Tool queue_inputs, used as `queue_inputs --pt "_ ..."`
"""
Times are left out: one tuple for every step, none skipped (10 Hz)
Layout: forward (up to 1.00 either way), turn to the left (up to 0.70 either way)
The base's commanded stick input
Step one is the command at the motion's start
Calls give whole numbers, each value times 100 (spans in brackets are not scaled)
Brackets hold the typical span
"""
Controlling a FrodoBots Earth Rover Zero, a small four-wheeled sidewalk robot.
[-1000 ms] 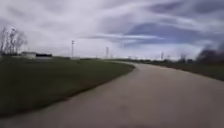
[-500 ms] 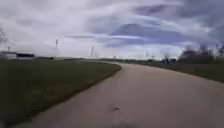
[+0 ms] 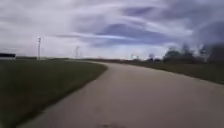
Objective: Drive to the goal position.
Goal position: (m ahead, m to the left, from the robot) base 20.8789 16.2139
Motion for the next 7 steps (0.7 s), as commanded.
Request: queue_inputs --pt "100 -36" --pt "100 -37" --pt "100 -37" --pt "100 -36" --pt "100 -37" --pt "100 -36" --pt "100 -4"
